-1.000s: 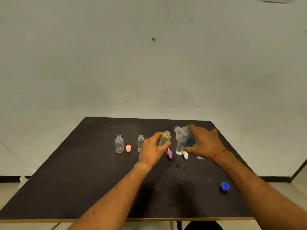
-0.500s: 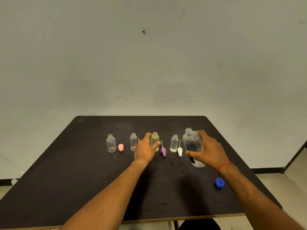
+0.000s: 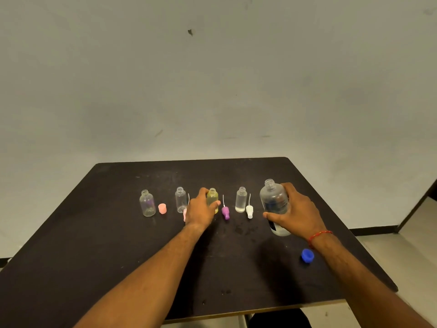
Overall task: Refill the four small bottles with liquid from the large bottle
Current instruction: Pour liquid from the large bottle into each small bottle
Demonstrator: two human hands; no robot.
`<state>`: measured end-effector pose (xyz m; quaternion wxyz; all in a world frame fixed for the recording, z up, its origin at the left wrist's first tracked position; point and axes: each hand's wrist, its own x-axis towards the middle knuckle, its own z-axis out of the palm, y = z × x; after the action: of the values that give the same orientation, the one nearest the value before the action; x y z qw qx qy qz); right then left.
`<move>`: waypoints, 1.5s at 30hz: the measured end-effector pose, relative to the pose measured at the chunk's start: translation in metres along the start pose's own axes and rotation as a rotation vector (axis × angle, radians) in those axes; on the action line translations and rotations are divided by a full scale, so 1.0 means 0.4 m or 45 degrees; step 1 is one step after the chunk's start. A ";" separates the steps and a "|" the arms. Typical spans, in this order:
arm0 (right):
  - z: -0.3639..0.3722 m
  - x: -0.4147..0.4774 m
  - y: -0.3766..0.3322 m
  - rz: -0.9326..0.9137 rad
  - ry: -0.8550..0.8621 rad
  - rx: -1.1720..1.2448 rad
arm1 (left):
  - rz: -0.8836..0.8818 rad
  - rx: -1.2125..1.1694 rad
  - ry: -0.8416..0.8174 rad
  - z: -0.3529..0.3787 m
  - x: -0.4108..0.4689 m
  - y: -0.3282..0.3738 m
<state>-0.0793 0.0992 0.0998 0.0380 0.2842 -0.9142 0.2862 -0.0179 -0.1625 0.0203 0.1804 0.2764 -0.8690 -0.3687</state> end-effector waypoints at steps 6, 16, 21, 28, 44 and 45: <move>0.004 0.000 0.000 0.010 0.006 0.007 | -0.013 -0.022 0.001 0.005 0.004 0.002; 0.005 -0.006 -0.028 -0.019 0.021 0.021 | 0.036 -0.210 0.085 -0.016 -0.032 0.001; 0.009 -0.015 -0.065 -0.064 0.034 0.042 | 0.144 -0.254 0.350 -0.069 -0.099 -0.004; 0.034 -0.019 -0.129 -0.145 0.019 0.065 | 0.103 -0.348 0.628 -0.137 -0.144 -0.074; 0.106 -0.008 -0.195 -0.203 -0.019 0.094 | -0.140 -0.267 0.310 -0.134 -0.032 -0.152; 0.107 -0.008 -0.196 -0.203 -0.020 0.095 | -0.139 -0.266 0.297 -0.133 -0.026 -0.154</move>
<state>-0.0303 0.0244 0.1027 0.0428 0.3594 -0.8777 0.3141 0.0392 -0.2201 0.0087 0.2873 0.3439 -0.7827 -0.4320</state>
